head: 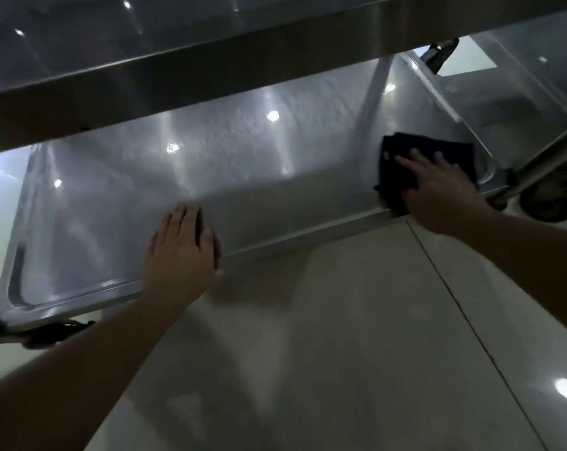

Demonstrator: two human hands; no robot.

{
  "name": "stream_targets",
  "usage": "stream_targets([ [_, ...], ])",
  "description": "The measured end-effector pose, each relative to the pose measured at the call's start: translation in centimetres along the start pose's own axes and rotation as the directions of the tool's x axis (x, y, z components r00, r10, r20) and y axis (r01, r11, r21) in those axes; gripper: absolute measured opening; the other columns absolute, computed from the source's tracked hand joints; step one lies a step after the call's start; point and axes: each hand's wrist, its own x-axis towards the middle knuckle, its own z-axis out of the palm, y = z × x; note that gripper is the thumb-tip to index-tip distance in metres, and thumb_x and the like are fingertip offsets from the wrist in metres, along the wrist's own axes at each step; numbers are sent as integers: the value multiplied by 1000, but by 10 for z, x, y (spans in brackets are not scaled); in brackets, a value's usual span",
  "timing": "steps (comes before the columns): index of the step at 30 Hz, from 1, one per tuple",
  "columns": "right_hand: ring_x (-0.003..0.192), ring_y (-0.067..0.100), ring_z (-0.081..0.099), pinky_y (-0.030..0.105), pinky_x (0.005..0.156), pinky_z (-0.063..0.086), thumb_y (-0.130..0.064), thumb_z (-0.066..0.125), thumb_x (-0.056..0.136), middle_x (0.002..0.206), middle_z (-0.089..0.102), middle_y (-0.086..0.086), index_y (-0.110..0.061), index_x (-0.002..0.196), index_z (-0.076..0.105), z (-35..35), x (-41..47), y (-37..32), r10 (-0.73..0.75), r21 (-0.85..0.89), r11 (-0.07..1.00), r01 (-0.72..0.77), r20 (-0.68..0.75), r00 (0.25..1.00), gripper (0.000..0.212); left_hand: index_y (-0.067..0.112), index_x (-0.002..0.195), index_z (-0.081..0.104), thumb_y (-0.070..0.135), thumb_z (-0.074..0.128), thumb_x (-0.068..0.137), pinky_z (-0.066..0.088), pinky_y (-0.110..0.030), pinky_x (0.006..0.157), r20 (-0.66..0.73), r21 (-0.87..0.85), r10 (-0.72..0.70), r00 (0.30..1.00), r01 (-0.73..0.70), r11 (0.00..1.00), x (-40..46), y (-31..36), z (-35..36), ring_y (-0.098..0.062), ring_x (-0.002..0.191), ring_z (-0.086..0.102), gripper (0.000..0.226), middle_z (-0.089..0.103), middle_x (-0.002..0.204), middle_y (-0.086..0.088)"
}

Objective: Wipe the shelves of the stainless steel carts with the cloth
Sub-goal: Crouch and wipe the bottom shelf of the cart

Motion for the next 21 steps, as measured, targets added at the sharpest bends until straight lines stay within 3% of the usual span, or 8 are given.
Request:
stream_targets([
  [3, 154, 44, 7, 53, 124, 8, -48, 28, 87, 171, 13, 7, -25, 162, 19, -17, 19, 48, 253, 25, 967, -252, -24, 967, 79, 17, 163, 33, 37, 39, 110, 15, -42, 129, 5, 3, -12, 1000, 12, 1000, 2, 4, 0, -25, 159, 18, 57, 26, 171, -5],
  [7, 155, 42, 0, 53, 125, 4, -46, 27, 90, 172, 7, 1, -29, 162, 15, -14, 38, 28, 308, 84, 949, -305, -22, 951, 75, 19, 164, 30, 38, 37, 110, 13, -42, 129, 22, 21, -12, 1000, 11, 1000, 4, 4, 1, -24, 160, 16, 58, 22, 173, -3],
  [10, 155, 40, 5, 51, 124, 7, -49, 28, 87, 171, 10, -2, -31, 162, 18, -6, 48, -25, 123, 74, 990, -122, -10, 992, 78, 18, 164, 29, 37, 36, 110, 13, -42, 129, 22, 44, -7, 1000, 6, 999, 4, 3, 1, -25, 160, 15, 58, 21, 173, -3],
  [13, 157, 34, 4, 48, 125, 4, -51, 36, 95, 171, 11, -6, -36, 162, 18, 15, 57, -110, -193, 27, 981, 193, -11, 981, 71, 19, 166, 24, 39, 31, 110, 10, -40, 129, 43, 50, -20, 999, 18, 999, 6, 4, 1, -21, 161, 11, 59, 16, 174, -2],
  [15, 157, 29, 1, 45, 125, 0, -49, 38, 98, 171, 10, -9, -38, 161, 16, 31, 58, -174, -440, 17, 898, 440, 51, 896, 68, 18, 167, 20, 41, 27, 111, 9, -40, 130, 61, 48, -11, 998, 8, 999, 6, 2, 1, -20, 161, 8, 60, 13, 175, -2],
  [17, 157, 26, -1, 44, 124, -3, -47, 35, 98, 171, 10, -11, -38, 161, 16, 44, 54, -228, -641, 12, 763, 646, 143, 754, 66, 17, 167, 16, 43, 22, 111, 9, -41, 130, 68, 33, 2, 998, -4, 999, 4, 1, -1, -20, 161, 7, 62, 12, 175, -2],
  [19, 157, 23, -3, 43, 124, -6, -44, 34, 101, 170, 9, -12, -39, 161, 15, 51, 54, -259, -729, 21, 671, 741, 204, 654, 64, 17, 167, 15, 43, 18, 110, 9, -41, 130, 59, 25, 13, 998, -14, 1000, 3, 1, -2, -20, 161, 7, 63, 12, 175, -2],
  [21, 157, 21, -3, 43, 124, -6, -42, 35, 102, 170, 8, -12, -40, 161, 15, 48, 64, -266, -726, 36, 676, 736, 202, 657, 63, 17, 167, 17, 42, 23, 110, 10, -40, 130, 57, 20, 6, 998, -7, 1000, 4, 2, -1, -19, 161, 7, 62, 13, 175, -2],
])
